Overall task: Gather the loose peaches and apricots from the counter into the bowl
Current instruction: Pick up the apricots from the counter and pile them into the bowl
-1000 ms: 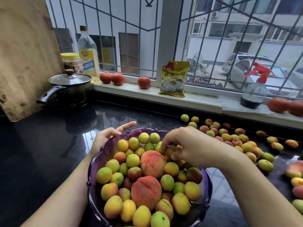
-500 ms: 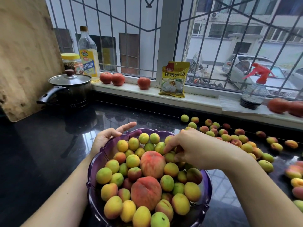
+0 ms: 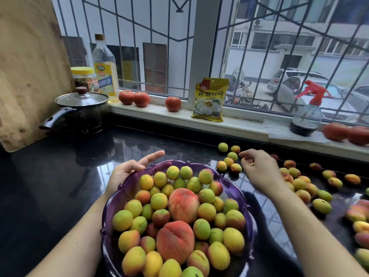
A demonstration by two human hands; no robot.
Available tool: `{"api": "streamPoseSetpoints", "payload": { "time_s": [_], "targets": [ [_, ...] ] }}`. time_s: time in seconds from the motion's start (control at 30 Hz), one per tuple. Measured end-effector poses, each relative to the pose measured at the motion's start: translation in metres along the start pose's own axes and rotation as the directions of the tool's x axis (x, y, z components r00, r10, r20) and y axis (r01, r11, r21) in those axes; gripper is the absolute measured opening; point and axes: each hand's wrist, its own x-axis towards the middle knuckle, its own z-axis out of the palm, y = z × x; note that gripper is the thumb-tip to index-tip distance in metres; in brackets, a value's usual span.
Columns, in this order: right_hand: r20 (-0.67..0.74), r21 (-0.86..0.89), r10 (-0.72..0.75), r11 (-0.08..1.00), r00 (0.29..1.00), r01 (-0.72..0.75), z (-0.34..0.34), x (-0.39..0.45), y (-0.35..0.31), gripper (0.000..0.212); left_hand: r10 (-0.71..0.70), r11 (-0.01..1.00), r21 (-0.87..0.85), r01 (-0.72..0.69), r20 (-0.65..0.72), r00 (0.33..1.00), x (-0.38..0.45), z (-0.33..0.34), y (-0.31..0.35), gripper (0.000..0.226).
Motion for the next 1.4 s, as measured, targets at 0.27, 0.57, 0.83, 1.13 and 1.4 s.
{"api": "streamPoseSetpoints", "payload": {
  "time_s": [0.27,0.57,0.83,1.13,1.4],
  "targets": [
    [0.048,-0.272,-0.022,0.962,0.999,0.034,0.047,-0.007,0.011,0.047,0.018,1.000,-0.005,-0.018,-0.029,0.999,0.000,0.004,0.000,0.082],
    [-0.076,0.009,-0.032,0.999,0.997,0.033,0.024,-0.001,0.007,0.026,0.018,1.000,-0.013,-0.019,-0.018,1.000,0.001,0.003,-0.001,0.085],
    [0.264,0.504,-0.230,0.861,0.937,0.069,-0.057,-0.016,-0.052,0.027,0.019,1.000,-0.011,-0.019,-0.034,0.999,-0.001,0.006,-0.001,0.089],
    [0.531,0.053,-0.360,0.918,0.767,0.394,-0.079,-0.043,-0.079,0.029,0.019,1.000,-0.002,-0.019,-0.051,0.999,-0.002,0.006,-0.002,0.086],
    [0.612,-0.146,-0.357,0.826,0.706,0.544,-0.061,-0.044,-0.079,0.031,0.022,1.000,0.012,-0.022,-0.058,0.998,-0.002,0.006,-0.001,0.087]
  ]
}}
